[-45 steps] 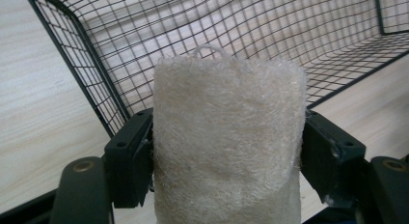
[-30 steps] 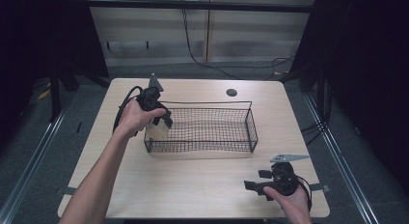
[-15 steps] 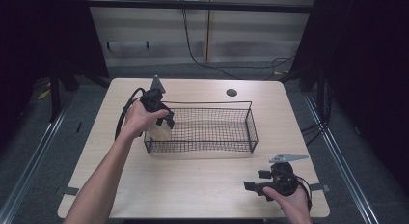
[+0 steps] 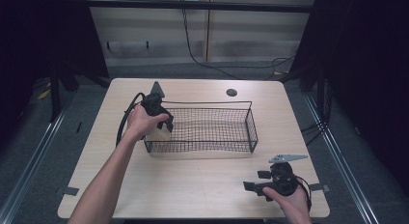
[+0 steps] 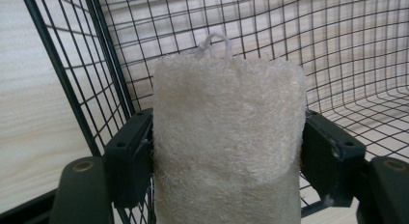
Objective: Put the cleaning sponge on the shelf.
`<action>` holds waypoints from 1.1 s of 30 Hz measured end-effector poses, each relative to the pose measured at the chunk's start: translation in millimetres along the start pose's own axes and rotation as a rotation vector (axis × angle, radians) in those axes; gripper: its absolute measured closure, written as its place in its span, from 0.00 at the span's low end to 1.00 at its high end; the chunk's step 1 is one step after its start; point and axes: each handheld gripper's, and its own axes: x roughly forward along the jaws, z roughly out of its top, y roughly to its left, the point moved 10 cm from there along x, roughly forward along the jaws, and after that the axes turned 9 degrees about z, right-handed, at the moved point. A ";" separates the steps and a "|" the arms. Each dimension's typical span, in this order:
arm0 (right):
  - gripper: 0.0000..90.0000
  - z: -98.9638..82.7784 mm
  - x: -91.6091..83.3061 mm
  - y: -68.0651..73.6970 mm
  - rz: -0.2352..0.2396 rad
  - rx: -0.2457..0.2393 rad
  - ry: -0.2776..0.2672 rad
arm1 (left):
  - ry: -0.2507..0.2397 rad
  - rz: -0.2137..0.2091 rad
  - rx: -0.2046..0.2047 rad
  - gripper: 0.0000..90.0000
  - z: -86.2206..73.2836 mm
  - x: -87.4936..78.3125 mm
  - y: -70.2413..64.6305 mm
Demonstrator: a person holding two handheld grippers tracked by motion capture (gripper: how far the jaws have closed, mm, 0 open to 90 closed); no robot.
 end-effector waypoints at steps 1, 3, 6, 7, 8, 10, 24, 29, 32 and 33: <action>0.20 0.1 0.2 -0.1 0.000 -0.002 0.000 | -0.003 0.005 -0.002 0.32 0.2 0.9 0.2; 0.20 0.0 0.3 0.0 0.000 -0.003 0.001 | 0.004 -0.006 -0.007 0.32 -0.3 2.7 -0.1; 0.20 0.0 0.3 -0.1 -0.001 -0.003 0.001 | 0.008 -0.004 -0.006 0.32 -0.6 5.1 0.4; 0.20 0.1 0.3 0.0 0.000 -0.002 0.001 | 0.007 -0.005 -0.011 0.32 -0.4 5.8 -0.1; 0.20 0.1 0.3 0.0 0.000 -0.002 0.001 | 0.007 -0.005 -0.011 0.32 -0.4 5.8 -0.1; 0.20 0.0 0.4 -0.1 -0.001 -0.002 0.002 | 0.010 0.002 -0.012 0.32 -0.1 7.0 0.3; 0.20 -0.5 1.5 2.1 0.009 -0.007 0.011 | 0.014 0.066 -0.016 0.32 -0.3 19.5 -3.1; 0.20 -0.6 1.0 2.1 0.010 -0.008 0.009 | 0.021 0.063 -0.017 0.31 -0.6 21.6 -3.6; 0.20 -0.6 1.2 2.3 0.010 -0.008 0.011 | 0.028 0.063 -0.015 0.31 -1.2 21.6 -4.2; 0.20 -0.6 1.3 2.3 0.011 -0.008 0.011 | 0.028 0.063 -0.015 0.31 -1.2 21.6 -4.2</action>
